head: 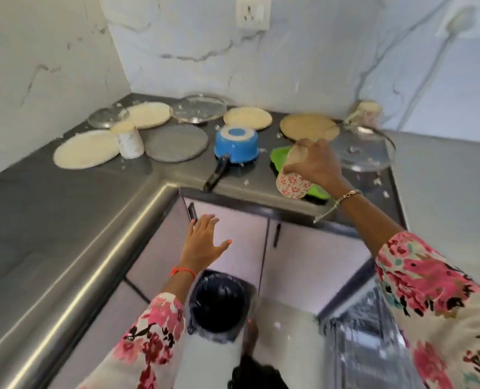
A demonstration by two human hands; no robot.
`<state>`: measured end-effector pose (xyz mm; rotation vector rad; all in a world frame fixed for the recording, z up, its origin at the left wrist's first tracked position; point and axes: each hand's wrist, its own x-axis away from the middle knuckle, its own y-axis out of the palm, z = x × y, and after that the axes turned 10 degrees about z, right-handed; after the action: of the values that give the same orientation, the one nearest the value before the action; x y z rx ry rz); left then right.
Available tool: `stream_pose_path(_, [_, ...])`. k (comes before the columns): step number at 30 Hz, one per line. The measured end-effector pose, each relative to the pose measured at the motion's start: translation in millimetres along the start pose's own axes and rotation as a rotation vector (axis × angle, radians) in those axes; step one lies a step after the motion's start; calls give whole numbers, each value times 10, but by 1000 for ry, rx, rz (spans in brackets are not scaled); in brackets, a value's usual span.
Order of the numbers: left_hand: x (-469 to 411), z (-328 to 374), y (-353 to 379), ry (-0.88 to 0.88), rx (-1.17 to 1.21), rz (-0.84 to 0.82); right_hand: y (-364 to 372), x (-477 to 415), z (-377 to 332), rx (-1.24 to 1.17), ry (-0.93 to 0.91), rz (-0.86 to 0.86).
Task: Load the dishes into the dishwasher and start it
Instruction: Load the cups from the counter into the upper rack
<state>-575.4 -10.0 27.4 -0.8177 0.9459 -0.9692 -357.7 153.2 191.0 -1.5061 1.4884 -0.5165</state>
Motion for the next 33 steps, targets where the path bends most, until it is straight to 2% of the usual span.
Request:
stream_pose_path(6, [1454, 779, 150, 79, 99, -148, -438, 1891, 529, 15, 123, -158])
stream_pose_path(11, [2259, 1339, 247, 141, 129, -243, -634, 3017, 1010, 37, 209, -199])
stream_pose_path(17, [3360, 2238, 613, 216, 190, -386, -1009, 4307, 1934, 32, 347, -258])
stream_pose_path(21, [3804, 2844, 923, 185, 199, -429, -1225, 4788, 2561, 38, 373, -288])
stream_pose_path(26, [4104, 3445, 1224, 165, 215, -462, -1430, 5090, 3213, 71, 322, -329])
stream_pose_path(33, [4094, 3687, 1608, 95, 215, -481, -1211, 5103, 3668, 111, 269, -380])
